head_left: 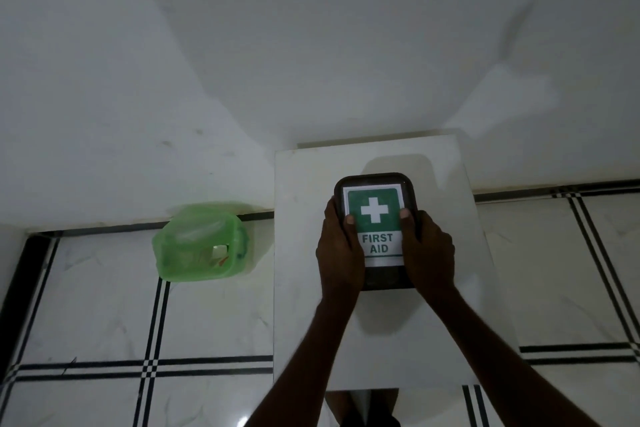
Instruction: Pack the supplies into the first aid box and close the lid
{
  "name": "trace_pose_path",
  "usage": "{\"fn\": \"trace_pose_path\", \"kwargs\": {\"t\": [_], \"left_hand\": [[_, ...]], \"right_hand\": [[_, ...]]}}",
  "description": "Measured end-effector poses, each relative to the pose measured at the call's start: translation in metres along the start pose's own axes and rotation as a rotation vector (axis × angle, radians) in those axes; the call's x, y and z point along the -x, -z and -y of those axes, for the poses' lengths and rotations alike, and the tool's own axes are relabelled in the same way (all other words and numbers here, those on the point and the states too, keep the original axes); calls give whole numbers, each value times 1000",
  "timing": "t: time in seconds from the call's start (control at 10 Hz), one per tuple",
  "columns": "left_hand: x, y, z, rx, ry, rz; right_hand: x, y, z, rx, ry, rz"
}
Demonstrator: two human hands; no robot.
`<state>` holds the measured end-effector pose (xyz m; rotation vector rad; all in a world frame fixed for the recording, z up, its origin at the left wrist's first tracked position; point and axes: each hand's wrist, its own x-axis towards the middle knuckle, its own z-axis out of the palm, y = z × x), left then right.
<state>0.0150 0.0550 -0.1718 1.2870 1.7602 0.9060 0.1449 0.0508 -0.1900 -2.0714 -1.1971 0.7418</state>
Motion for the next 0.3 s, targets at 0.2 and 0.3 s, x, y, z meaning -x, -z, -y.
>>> {"fn": "trace_pose_path", "kwargs": {"t": [0.2,0.3], "left_hand": [[-2,25,-18,-146,59,119],[-1,50,-43,-219,-9,75]], "right_hand": [[1,25,24,41,-61,77],[5,56,56,56,-29,35]]}}
